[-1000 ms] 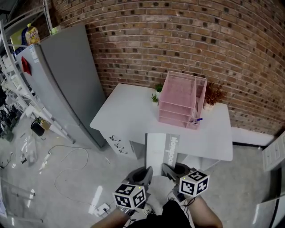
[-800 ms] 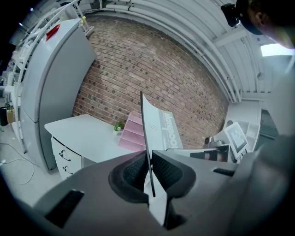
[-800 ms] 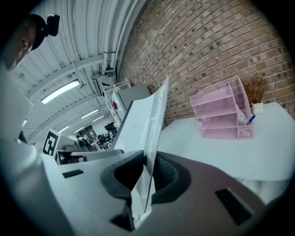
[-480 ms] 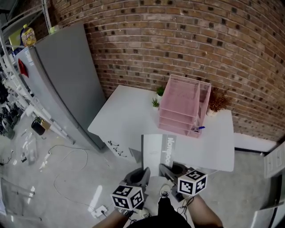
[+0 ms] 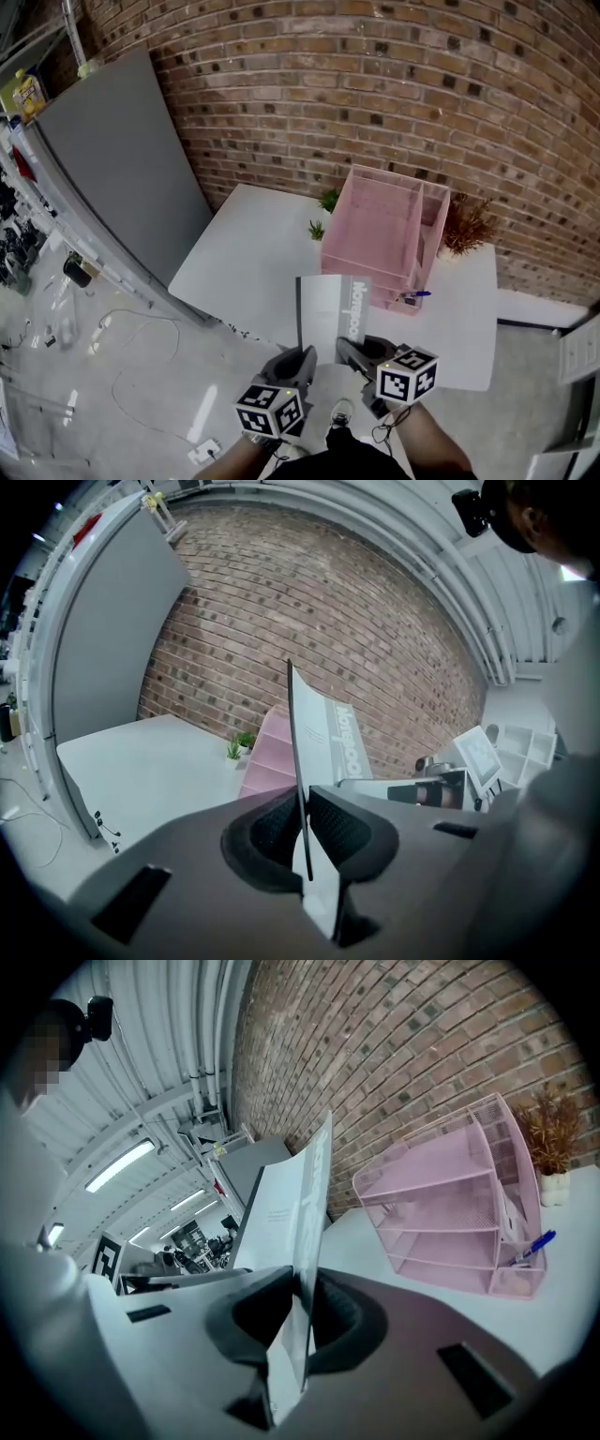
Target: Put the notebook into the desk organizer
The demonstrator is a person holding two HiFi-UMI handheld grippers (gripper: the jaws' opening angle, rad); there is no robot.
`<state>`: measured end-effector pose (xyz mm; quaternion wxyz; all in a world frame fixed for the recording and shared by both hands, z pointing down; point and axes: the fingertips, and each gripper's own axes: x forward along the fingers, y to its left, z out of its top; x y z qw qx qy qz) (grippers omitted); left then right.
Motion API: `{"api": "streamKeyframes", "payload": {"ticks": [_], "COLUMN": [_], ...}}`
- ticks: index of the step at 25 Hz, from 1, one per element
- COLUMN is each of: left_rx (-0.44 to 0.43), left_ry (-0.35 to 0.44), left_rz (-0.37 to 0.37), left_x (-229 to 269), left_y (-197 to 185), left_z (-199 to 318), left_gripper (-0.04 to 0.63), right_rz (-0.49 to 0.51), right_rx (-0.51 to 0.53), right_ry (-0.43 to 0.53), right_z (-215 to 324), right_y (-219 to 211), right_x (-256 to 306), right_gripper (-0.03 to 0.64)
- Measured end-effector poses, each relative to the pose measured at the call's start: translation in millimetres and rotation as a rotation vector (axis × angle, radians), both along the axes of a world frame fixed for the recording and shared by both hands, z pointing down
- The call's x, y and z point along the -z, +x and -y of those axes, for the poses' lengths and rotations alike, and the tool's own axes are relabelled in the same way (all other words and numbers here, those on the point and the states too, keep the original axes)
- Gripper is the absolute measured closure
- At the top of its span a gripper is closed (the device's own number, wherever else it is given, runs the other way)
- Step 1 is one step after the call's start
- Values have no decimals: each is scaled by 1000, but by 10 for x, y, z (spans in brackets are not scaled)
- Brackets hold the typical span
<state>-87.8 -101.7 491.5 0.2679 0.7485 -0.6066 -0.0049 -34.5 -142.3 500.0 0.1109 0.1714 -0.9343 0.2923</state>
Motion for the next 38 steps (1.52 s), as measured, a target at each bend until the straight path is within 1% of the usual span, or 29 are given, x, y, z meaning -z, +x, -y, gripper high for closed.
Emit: {"api": "streamKeyframes", "payload": {"ticks": [7,13,23,27,33,38], "left_rx": [1,8,-16,-40,-74,-100], "left_ry": [-6,-6,-21,-34,-48,-51], "left_rz": [-12,-2,7,-17,-25,-51], "left_x": [-14,6,9,-49,-125,-148], "left_y": [131,228,287,289,193,66], "left_z": [577,895,1224,1345,1549,1700], "left_gripper": [569,569,569,569,569,569], "right_rz": [2,18,47,51,25,-5], "right_rx": [-2,5,-39,-73,-117,-150], "right_ry": [-13,-18,-58,-97,-117,-130], "right_z": [556,873,1173,1275,1429,1526], "right_y": [148,244,333,356,302,211], "right_x": [-3,19,16,-32,-126,-197], "right_gripper": [573,575,580,580,574,566]}}
